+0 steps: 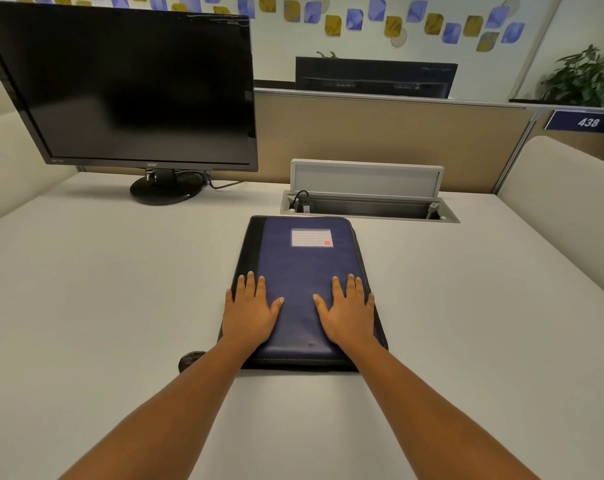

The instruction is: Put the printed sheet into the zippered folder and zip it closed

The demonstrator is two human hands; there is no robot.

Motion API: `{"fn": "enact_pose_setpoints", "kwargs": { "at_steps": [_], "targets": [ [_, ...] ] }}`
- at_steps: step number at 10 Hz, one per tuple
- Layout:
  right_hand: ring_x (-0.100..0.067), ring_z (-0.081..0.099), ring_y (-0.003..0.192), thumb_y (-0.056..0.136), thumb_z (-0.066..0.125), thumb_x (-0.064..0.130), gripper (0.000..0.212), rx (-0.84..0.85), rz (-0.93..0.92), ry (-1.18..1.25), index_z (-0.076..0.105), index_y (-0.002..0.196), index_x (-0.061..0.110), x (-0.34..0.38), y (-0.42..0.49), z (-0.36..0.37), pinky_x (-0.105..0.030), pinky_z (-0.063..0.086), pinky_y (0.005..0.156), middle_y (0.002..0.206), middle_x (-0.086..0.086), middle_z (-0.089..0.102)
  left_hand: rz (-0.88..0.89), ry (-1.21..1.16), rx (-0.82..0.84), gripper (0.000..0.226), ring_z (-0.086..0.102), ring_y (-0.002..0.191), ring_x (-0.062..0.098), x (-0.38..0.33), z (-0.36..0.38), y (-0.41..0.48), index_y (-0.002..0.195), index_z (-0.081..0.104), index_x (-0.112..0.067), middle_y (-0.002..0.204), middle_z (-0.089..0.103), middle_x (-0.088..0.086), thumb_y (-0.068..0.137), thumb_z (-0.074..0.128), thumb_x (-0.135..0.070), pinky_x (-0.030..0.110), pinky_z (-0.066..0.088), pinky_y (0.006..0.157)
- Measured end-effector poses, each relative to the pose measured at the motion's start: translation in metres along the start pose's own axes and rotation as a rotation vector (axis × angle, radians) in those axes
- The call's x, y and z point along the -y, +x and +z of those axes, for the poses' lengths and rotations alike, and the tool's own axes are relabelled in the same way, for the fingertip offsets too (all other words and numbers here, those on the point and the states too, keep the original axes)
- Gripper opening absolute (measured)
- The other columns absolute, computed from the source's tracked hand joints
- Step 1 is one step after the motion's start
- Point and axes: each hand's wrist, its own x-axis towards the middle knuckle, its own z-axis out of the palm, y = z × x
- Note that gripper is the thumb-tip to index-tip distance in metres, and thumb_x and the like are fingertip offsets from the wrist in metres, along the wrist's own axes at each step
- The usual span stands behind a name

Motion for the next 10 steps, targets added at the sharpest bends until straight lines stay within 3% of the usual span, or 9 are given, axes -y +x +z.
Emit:
{"fn": "enact_pose_setpoints", "kwargs": {
  "at_steps": [2, 8, 10],
  "targets": [
    [-0.026, -0.002, 0.143, 0.091, 0.022, 0.058, 0.068, 0.026, -0.092, -0.015, 0.008, 0.145, 0.019, 0.012, -0.018, 0.005, -0.047, -0.002, 0.115, 0.156, -0.01, 0.003, 0.052, 0.045, 0.011, 0.069, 0.0, 0.144, 0.027, -0.003, 0.003, -0.016, 0.147, 0.003, -0.015, 0.157, 0.003, 0.011, 0.094, 0.018, -0.056, 0.042, 0.002, 0.116],
    [-0.026, -0.002, 0.143, 0.091, 0.025, 0.058, 0.07, 0.027, -0.112, -0.004, 0.006, 0.145, 0.019, 0.013, -0.024, 0.005, -0.045, -0.001, 0.115, 0.156, -0.008, 0.001, 0.064, 0.044, 0.054, 0.069, 0.0, 0.144, 0.027, -0.005, 0.001, -0.023, 0.147, 0.003, -0.017, 0.157, 0.002, 0.009, 0.094, 0.019, -0.056, 0.043, 0.001, 0.116],
    [-0.023, -0.006, 0.143, 0.091, 0.027, 0.057, 0.072, -0.1, -0.22, 0.001, 0.001, 0.145, 0.017, 0.023, -0.013, -0.012, -0.041, -0.004, 0.115, 0.156, -0.006, -0.002, 0.093, -0.033, -0.052, 0.07, -0.008, 0.144, 0.024, -0.012, -0.02, -0.016, 0.147, -0.004, -0.014, 0.157, -0.004, 0.008, 0.094, 0.02, -0.054, 0.041, -0.005, 0.115]
  ]
}}
